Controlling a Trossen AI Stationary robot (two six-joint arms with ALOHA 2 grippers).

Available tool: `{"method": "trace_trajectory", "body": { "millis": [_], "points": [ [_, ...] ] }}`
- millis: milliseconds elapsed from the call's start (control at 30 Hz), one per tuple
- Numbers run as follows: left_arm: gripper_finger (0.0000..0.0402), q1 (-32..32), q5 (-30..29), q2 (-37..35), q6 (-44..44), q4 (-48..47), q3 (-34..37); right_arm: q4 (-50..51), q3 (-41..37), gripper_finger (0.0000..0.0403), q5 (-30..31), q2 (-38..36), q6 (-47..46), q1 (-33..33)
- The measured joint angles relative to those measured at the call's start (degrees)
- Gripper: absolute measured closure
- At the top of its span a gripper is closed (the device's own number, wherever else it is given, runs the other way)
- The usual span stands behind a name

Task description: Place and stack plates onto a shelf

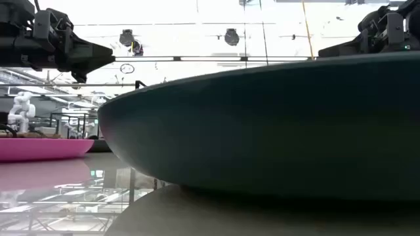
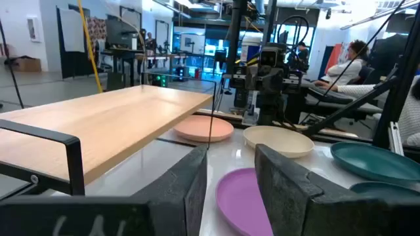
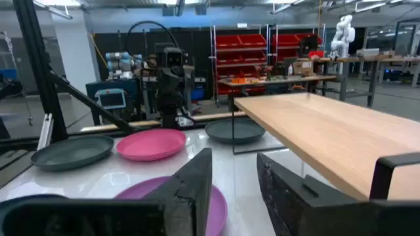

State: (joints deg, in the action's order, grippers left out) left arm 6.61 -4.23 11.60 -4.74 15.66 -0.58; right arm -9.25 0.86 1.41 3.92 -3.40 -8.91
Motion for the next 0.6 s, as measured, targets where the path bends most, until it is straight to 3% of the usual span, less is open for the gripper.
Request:
{"method": "trace_trajectory", "body": {
  "millis": [500,600],
  "points": [
    [0.0268,-0.01,0.0,0.0,-0.01,0.0,0.0,-0.45,0.0,0.0298,0.09,0.03,-0.02,0.0],
    [0.0268,-0.02,0.0,-0.01,-0.01,-0.02,0.0,-8.63,0.0,0.0298,1.97,-0.01,0.07,-0.04]
  ]
}}
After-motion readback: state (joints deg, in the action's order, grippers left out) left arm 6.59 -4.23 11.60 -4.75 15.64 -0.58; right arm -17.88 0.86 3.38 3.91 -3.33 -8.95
